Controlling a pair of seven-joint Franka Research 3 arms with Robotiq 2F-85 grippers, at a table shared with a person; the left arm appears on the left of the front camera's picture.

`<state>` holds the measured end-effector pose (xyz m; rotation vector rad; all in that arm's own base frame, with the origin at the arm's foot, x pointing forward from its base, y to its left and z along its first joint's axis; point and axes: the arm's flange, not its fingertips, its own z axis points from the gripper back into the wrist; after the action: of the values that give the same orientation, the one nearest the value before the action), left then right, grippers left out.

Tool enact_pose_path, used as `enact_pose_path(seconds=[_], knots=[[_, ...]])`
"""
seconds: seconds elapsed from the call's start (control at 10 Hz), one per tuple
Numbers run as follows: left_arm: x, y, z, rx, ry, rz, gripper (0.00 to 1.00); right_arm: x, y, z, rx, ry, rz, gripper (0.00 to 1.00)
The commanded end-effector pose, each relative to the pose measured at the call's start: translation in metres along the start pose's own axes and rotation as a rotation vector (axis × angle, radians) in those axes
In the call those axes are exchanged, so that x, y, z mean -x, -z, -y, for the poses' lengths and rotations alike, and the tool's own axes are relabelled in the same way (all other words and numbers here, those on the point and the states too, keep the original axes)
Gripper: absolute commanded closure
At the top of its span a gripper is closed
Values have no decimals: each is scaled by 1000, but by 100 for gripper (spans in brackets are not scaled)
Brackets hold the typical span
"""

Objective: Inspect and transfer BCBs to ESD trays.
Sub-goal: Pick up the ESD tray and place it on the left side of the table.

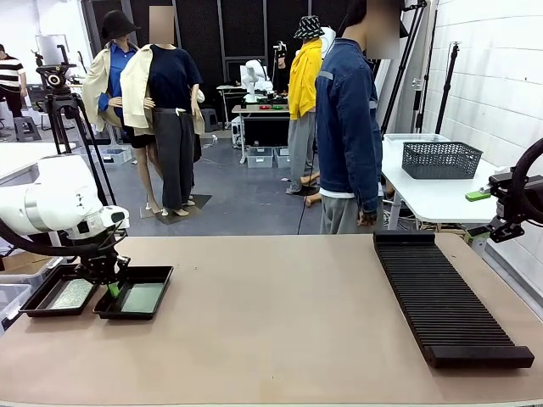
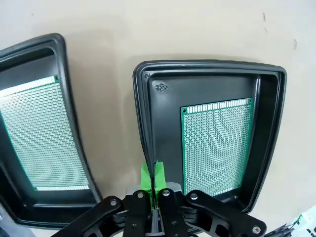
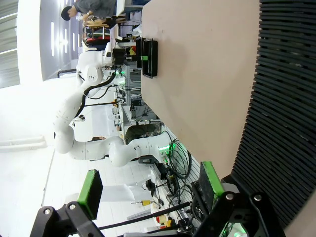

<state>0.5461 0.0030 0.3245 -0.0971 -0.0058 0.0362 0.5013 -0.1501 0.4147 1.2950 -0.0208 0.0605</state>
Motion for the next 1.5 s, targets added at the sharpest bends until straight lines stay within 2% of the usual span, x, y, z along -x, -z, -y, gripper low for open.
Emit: enact_pose_path(seconds=[0.0, 0.1, 0.2, 0.5, 0.7, 1.0, 1.3, 1.4], knots=[[-7, 4, -7, 32, 27, 32, 100, 2, 2, -1, 3, -1, 2, 0], [-10, 5, -6, 48, 40, 32, 100, 2, 2, -1, 3, -1, 2, 0], [-10, 5, -6, 54, 46, 28, 95, 2, 2, -1, 3, -1, 2, 0], [-12, -3, -6, 84, 46, 31, 37, 2, 2, -1, 3, -1, 2, 0], [-10, -24, -2, 100, 41, 63, 0, 2, 2, -1, 3, -1, 2, 0], [-8, -51, 3, 92, 44, 87, 0, 2, 2, -1, 3, -1, 2, 0], [-11, -58, 6, 103, 35, 91, 0, 2, 2, -1, 3, -1, 2, 0], [-19, -58, 12, 98, -30, 117, 0, 2, 2, -1, 3, -1, 2, 0]])
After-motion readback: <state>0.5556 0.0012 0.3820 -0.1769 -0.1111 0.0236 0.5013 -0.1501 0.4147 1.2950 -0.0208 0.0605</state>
